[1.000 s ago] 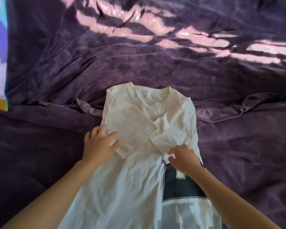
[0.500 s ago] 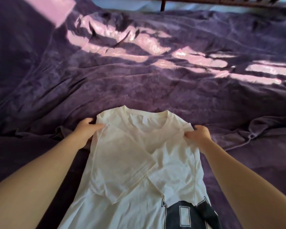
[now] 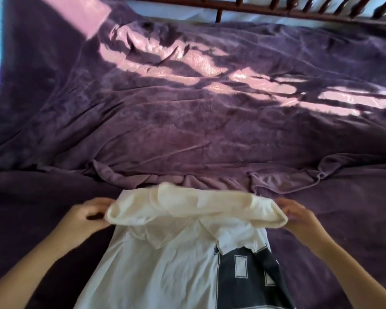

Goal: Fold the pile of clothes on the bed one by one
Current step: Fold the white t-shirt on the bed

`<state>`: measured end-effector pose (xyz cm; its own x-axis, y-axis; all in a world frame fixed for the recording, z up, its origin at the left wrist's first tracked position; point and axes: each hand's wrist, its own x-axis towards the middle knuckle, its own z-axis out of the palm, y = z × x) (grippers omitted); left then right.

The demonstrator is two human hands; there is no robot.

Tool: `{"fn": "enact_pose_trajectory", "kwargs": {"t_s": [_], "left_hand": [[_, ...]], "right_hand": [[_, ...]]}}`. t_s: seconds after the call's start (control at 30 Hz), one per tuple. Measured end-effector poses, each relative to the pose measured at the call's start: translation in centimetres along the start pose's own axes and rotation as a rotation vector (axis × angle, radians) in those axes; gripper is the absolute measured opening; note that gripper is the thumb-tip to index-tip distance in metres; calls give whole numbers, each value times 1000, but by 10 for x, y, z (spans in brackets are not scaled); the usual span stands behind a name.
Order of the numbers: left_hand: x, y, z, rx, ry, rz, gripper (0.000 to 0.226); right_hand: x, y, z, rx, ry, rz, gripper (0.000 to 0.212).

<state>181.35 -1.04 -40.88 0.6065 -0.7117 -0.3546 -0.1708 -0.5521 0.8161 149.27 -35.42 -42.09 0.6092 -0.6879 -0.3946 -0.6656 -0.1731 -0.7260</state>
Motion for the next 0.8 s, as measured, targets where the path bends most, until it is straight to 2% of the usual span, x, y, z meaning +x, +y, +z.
{"fn": "enact_pose_trajectory", "kwargs": {"t_s": [0.03,0.1,0.13,0.17,0.2,0.27,0.3,0.37,0.4,0.47,0.5,0.53,0.6,0.67,0.7,0.77,0.8], "left_hand": [[-9,-13,1,263,-39,24,49],[-15,-47,9,698,-45,89,63],[-17,-51,15,810,-20,99,56],[-17,-46,22,889,8,101,39],[-15,-38,29,918,39,130,31],[-13,-20,47,900,78,236,40],[-12,-15,56,924,82,323,40],[-13,-10,77,1000,-41,472,39],[-14,-12,85,1040,-113,524,40],[-19,-16,91,1052,-186,586,33],[-19,-17,89,1036,-194,594,28],[-17,-15,87,1016,-186,591,24],[-4,-11,78,979,-131,586,23],[15,-6,70,940,-51,488,34],[24,-3,67,945,-36,408,42],[41,3,63,970,-41,250,60],[46,4,61,990,-36,179,70]], "right_hand": [[-4,13,3,-219,-54,-10,66],[-14,23,13,-609,-183,48,43],[-16,24,18,-725,-125,25,37],[-17,23,24,-782,-9,-67,35],[-20,15,30,-804,62,-153,37],[-21,0,46,-886,107,-417,42],[-24,-4,56,-940,25,-517,42],[-34,1,75,-1083,-179,-715,41],[-41,8,82,-1135,-300,-761,47],[-51,23,86,-1188,-480,-738,61],[-52,28,84,-1174,-517,-738,59],[-52,31,80,-1127,-487,-789,48],[-41,29,70,-989,-313,-885,20],[-22,20,64,-912,-132,-817,20],[-12,12,63,-919,-71,-703,32],[6,-6,62,-1000,-49,-441,70],[12,-13,61,-1029,-33,-357,81]]}}
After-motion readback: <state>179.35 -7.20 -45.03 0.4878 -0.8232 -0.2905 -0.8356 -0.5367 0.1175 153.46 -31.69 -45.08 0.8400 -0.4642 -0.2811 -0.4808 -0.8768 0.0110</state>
